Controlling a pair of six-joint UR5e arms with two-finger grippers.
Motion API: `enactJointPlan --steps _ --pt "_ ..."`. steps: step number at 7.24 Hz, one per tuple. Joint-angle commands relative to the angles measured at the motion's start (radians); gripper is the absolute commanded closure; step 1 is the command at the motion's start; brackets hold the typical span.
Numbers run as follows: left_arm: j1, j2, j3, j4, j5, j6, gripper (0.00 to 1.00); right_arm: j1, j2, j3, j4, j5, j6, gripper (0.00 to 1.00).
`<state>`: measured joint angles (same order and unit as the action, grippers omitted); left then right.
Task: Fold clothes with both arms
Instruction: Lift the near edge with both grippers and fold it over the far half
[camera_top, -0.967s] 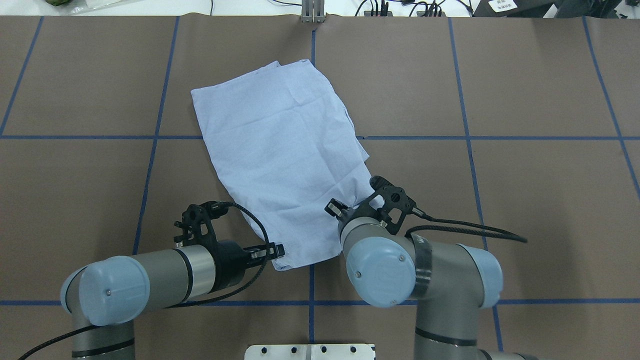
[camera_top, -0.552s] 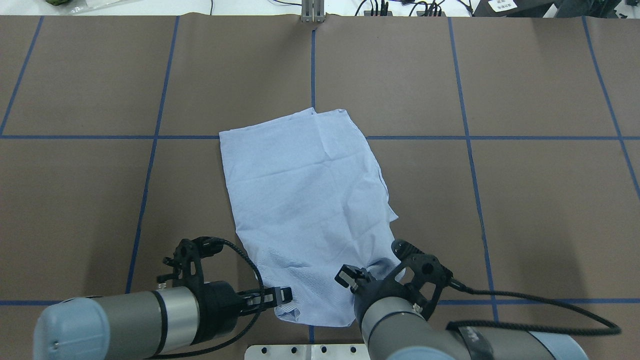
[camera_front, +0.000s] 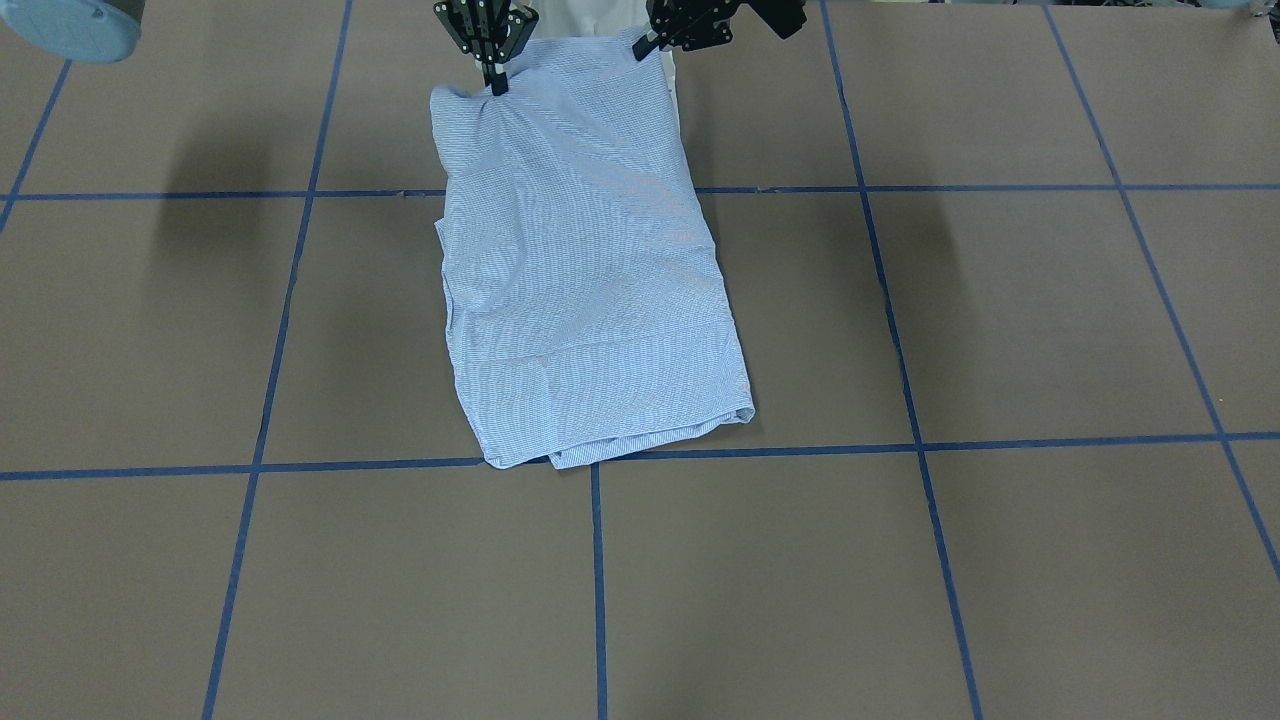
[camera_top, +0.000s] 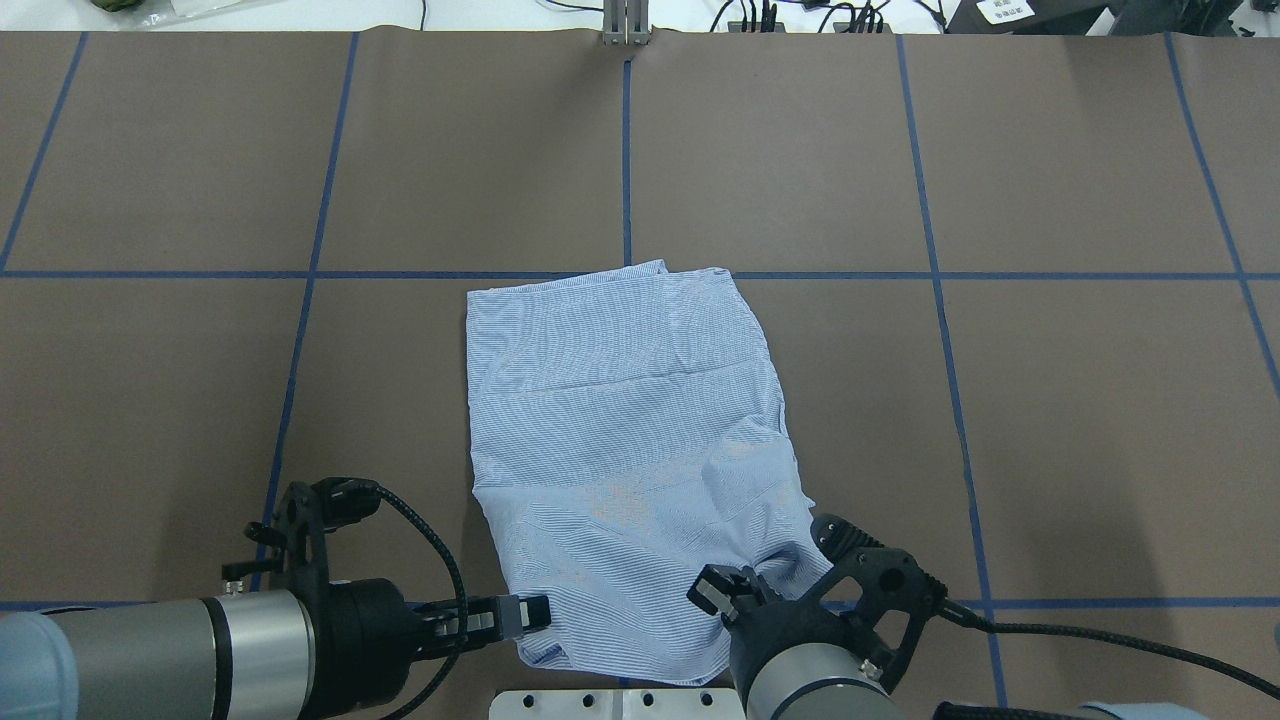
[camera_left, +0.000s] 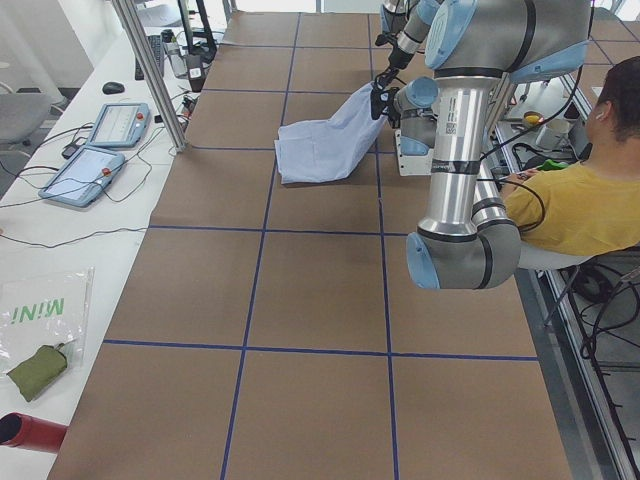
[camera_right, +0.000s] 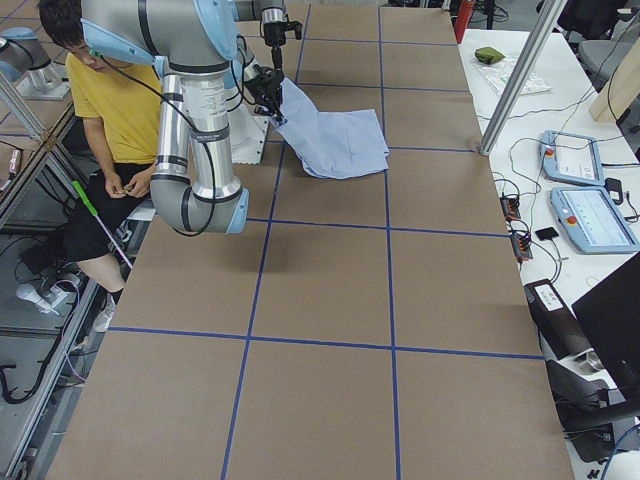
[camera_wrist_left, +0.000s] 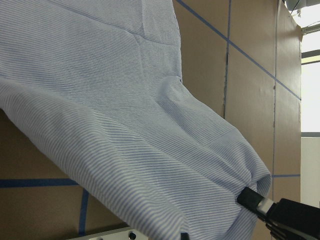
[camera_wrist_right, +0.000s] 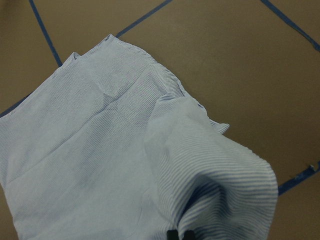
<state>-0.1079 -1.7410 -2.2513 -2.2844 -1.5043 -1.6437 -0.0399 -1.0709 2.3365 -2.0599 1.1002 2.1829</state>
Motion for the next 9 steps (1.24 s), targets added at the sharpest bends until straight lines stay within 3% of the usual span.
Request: enactJointPlan --steps 1,3,4,6,9 --pt "-0.073 -0.026 0.016 0.078 0.001 0.016 1.00 0.110 0.095 -0.122 0.004 0.004 -0.052 1.00" --pt "-0.183 -0.125 0.106 0.132 -0.005 0.091 1.00 0.187 0.118 -0.167 0.026 0.009 -0.113 1.00" --pt "-0.237 -0.182 0.131 0.204 -0.032 0.104 1.00 0.228 0.138 -0.245 0.105 0.010 -0.144 1.00" --pt "-0.327 -0.212 0.200 0.232 -0.053 0.164 1.00 0.320 0.146 -0.383 0.241 0.050 -0.199 1.00" --pt "-0.400 -0.290 0.431 0.226 -0.047 0.235 1.00 0.373 0.215 -0.607 0.368 0.073 -0.250 1.00"
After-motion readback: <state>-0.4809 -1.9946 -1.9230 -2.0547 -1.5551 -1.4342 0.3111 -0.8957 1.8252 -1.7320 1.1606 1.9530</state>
